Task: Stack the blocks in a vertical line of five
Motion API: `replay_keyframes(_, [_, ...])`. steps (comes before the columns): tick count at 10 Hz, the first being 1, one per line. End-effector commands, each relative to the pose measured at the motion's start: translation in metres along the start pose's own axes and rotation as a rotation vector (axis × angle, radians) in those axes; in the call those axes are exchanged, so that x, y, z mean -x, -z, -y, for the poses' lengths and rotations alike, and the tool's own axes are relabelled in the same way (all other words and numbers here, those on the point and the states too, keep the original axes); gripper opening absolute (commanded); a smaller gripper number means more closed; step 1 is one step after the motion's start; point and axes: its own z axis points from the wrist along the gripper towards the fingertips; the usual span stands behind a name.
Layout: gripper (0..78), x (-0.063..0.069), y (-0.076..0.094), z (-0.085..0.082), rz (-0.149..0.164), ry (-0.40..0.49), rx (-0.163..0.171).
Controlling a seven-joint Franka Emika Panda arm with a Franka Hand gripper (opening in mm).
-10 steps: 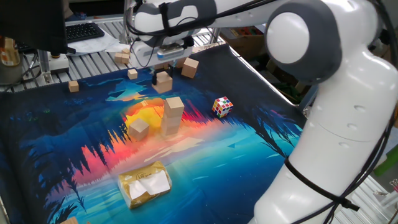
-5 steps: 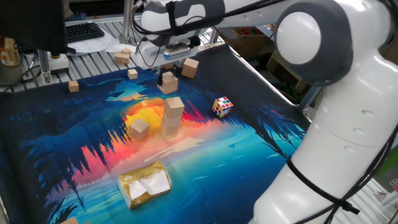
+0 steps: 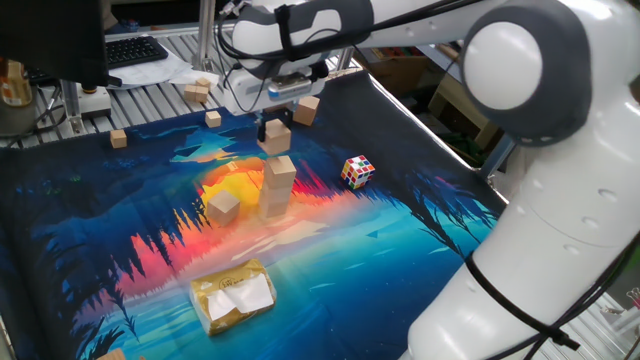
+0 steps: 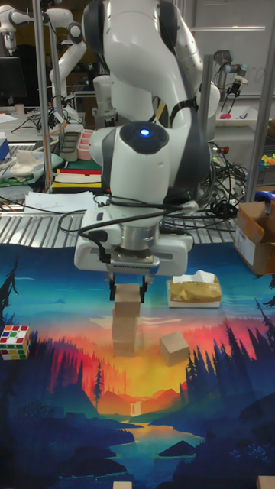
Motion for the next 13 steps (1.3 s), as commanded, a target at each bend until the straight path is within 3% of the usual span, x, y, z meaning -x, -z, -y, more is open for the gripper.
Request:
replay_keyframes(1, [1.2, -0.011, -0.003, 0.001, 0.012, -0.005, 0.004])
replay_keyframes(5, [1.2, -0.024, -0.011, 0.002, 0.021, -0.059, 0.025])
replay_keyframes(13, [1.2, -0.031, -0.014, 0.006, 0.025, -0.133, 0.059])
